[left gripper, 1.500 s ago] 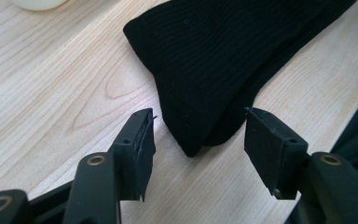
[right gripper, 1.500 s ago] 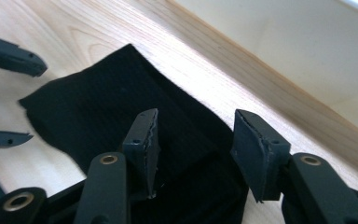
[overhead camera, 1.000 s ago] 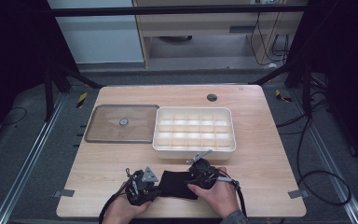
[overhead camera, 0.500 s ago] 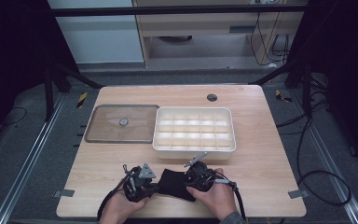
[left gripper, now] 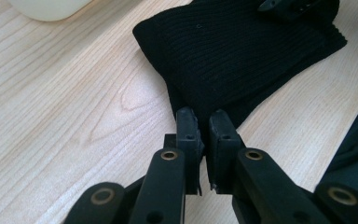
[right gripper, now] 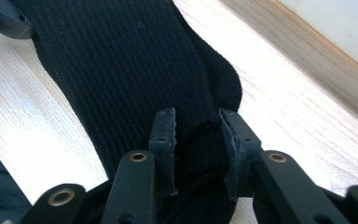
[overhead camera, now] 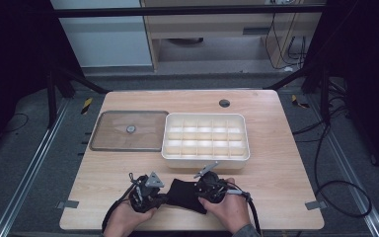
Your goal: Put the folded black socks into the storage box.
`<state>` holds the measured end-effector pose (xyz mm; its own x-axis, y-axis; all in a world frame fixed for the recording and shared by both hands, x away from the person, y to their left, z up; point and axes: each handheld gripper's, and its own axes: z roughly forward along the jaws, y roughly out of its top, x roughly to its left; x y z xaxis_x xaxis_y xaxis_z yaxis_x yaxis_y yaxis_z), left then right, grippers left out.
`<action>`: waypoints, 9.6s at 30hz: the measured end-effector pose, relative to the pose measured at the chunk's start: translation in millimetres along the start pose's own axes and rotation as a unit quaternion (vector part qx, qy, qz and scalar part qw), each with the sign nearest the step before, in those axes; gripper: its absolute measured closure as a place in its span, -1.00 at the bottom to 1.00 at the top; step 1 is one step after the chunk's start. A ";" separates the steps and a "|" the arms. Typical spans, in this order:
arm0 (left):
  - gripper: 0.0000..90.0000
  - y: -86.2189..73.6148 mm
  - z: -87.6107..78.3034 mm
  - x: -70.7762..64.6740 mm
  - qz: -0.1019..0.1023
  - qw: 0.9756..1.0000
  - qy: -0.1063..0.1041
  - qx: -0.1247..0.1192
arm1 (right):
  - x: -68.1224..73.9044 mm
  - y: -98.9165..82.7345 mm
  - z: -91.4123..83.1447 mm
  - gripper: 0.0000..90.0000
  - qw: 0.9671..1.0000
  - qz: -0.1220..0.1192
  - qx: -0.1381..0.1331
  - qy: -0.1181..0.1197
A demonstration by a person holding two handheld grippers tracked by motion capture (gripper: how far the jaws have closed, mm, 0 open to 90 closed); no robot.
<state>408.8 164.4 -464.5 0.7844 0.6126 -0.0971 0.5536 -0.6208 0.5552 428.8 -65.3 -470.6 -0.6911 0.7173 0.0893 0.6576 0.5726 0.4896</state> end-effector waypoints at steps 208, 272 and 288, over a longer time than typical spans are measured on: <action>0.83 47.7 36.7 -60.8 0.116 0.988 -0.093 0.044 | -32.4 -37.5 -37.1 0.26 0.997 0.043 -0.065 0.018; -0.79 -63.8 -38.0 73.9 -0.120 0.975 0.139 -0.121 | -2.4 18.7 -1.2 -0.30 0.995 0.084 -0.044 0.030; -0.77 -79.7 -47.7 93.3 -0.156 0.964 0.175 -0.123 | 1.1 17.4 17.4 -0.14 0.994 0.098 -0.032 0.036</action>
<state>424.5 294.3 -478.4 0.4235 0.9054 -0.0294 0.6308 -0.2715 0.7269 444.7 -47.6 -477.1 -0.5720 0.7814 0.2495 0.7632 0.3956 0.5110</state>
